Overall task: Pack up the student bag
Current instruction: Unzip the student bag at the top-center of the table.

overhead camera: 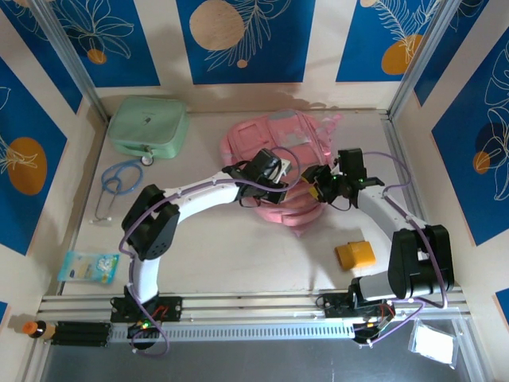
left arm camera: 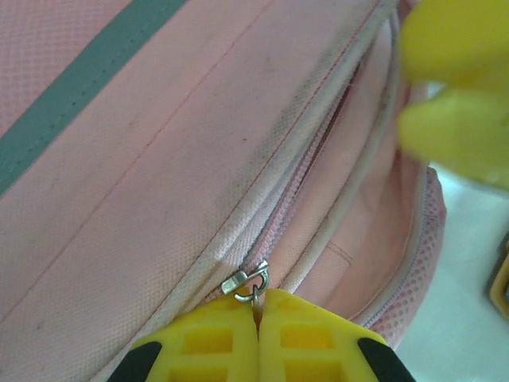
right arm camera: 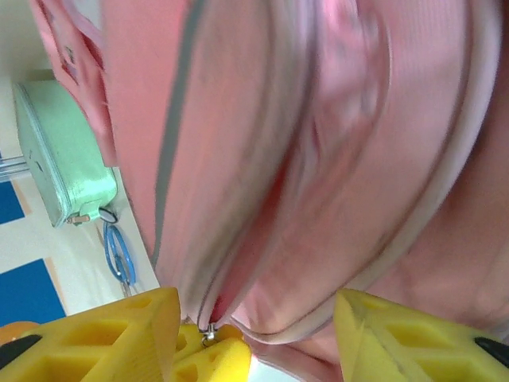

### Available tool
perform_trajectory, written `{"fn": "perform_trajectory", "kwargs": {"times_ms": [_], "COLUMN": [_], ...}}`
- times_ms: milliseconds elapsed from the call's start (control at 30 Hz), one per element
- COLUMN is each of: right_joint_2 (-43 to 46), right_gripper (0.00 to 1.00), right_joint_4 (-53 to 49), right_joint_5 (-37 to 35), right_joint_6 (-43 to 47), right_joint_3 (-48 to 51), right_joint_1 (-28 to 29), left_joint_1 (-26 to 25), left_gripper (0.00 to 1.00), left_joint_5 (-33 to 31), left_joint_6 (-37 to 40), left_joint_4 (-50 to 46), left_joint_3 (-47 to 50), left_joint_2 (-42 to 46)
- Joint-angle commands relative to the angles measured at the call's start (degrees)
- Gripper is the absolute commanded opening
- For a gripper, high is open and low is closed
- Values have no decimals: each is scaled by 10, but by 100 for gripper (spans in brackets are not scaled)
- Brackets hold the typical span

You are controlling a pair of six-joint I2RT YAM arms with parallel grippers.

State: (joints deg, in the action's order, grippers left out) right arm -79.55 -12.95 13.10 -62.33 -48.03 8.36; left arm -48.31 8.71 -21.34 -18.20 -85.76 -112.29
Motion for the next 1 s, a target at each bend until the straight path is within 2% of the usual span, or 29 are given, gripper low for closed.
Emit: {"fn": "perform_trajectory", "kwargs": {"times_ms": [0, 267, 500, 600, 800, 967], "right_joint_2": [-1, -29, -84, -98, -91, -77], "right_gripper": [54, 54, 52, 45, 18, 10], "right_joint_4": [55, 54, 59, 54, 33, 14], "right_joint_5": [46, 44, 76, 81, 64, 48], "right_joint_6": [-45, -54, -48, -41, -22, -6], "right_joint_3": [4, -11, -36, -45, -50, -50], "right_joint_1": [7, 5, 1, 1, -5, -13], "left_joint_1": [-6, -7, -7, -6, -1, 16], "left_gripper": [0, 0, 0, 0, 0, 0], "left_joint_5": [25, 28, 39, 38, 16, -10], "left_joint_6": [-20, -21, -4, 12, 32, 23], "left_joint_4": [42, 47, 43, 28, 7, -13], "left_joint_3": [-34, -32, -28, -28, -6, 16], "left_joint_2": [-14, -16, -15, -14, 1, 15]}}
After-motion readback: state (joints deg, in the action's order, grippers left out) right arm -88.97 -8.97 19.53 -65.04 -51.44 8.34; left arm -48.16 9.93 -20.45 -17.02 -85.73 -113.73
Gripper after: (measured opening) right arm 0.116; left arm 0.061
